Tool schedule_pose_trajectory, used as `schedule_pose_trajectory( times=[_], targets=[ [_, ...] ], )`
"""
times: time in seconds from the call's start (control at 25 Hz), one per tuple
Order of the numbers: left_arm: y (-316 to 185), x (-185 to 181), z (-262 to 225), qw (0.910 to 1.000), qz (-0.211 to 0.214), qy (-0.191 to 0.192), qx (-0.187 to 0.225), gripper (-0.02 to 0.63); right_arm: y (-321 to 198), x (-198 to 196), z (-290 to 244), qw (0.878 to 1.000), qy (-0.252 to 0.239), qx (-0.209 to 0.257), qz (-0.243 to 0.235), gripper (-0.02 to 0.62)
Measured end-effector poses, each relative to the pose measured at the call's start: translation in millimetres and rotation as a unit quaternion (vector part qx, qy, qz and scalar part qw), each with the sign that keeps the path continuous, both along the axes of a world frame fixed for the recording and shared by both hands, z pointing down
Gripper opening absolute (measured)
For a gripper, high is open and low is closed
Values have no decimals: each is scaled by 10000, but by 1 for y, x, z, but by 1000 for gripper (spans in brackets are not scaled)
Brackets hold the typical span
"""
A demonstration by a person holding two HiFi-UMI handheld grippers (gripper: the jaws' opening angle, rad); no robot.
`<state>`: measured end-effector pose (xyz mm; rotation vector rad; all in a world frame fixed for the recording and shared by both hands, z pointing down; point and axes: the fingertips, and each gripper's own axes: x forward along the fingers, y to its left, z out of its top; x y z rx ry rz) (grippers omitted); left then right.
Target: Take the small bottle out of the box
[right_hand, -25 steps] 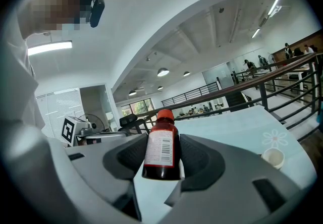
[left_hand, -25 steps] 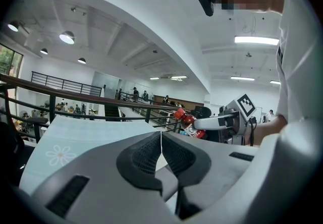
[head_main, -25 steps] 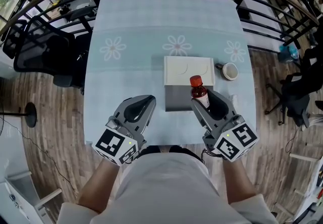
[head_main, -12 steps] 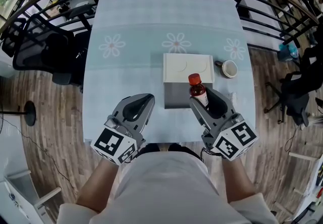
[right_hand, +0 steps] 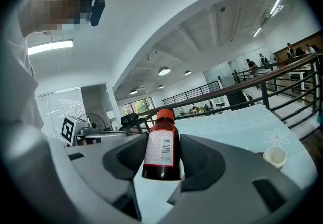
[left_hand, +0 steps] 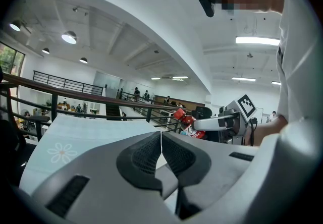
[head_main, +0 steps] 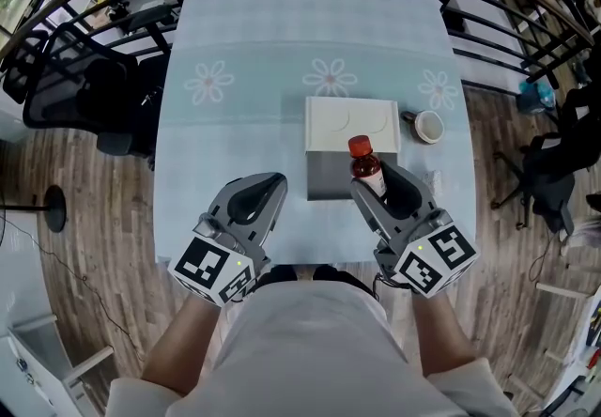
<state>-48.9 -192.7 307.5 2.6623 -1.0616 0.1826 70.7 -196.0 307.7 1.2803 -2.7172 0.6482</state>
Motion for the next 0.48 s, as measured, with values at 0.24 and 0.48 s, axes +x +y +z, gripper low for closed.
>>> schedule_pose_trajectory(
  times=[0.24, 0.48],
  targets=[
    [0, -1, 0, 10000, 2, 0, -7, 23, -1, -2, 1, 10000, -3, -11, -2, 215],
    [-1, -2, 2, 10000, -2, 2, -18, 23, -2, -4, 2, 10000, 1, -15, -10, 215]
  ],
)
